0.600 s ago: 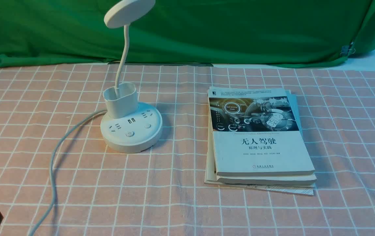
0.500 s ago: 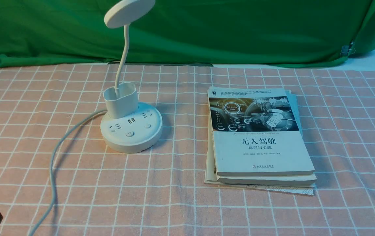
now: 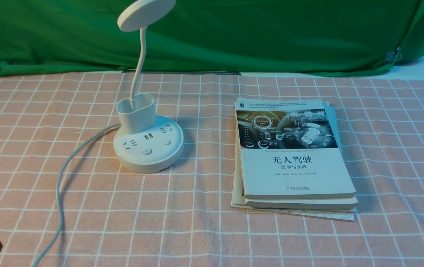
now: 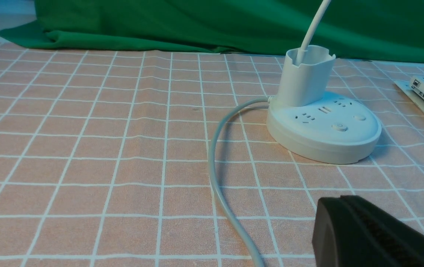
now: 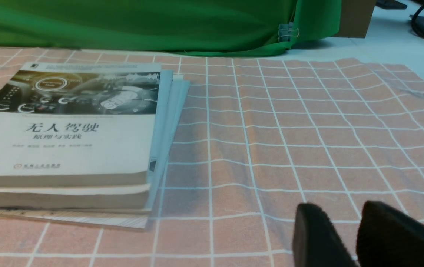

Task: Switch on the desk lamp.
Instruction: Use the left arm to press the button switch on the lamp holder

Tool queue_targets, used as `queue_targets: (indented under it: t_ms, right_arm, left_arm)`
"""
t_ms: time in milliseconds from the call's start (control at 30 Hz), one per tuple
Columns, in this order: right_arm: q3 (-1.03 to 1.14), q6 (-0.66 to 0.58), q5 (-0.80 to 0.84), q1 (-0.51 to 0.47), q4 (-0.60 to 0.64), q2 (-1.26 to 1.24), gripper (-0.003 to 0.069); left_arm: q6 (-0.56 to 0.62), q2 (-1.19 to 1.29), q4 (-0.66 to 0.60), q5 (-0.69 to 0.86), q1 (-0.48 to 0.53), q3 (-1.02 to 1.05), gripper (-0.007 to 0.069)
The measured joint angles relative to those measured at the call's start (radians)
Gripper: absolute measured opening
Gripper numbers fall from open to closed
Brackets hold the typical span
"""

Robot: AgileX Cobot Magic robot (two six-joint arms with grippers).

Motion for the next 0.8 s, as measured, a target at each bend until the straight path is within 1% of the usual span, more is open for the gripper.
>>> queue_targets:
  t_ms: [367, 567, 667, 800]
  right_arm:
    - [0.0, 0.0, 0.0, 0.0, 0.0, 0.0, 0.0241]
    - [0.0, 0.0, 0.001, 0.0, 0.0, 0.0, 0.0241]
    - [0.0, 0.0, 0.001, 0.0, 0.0, 0.0, 0.0241]
    - [0.0, 0.0, 0.001, 0.0, 0.0, 0.0, 0.0241]
  left_arm:
    - [0.0, 0.0, 0.0, 0.0, 0.0, 0.0, 0.0002]
    - [0.0, 0.0, 0.035, -0.006, 0.0, 0.0, 0.0002]
    - [0.0, 0.0, 0.035, -0.035, 0.0, 0.0, 0.0002]
    - [0.0, 0.0, 0.035, -0.155, 0.0, 0.0, 0.0002]
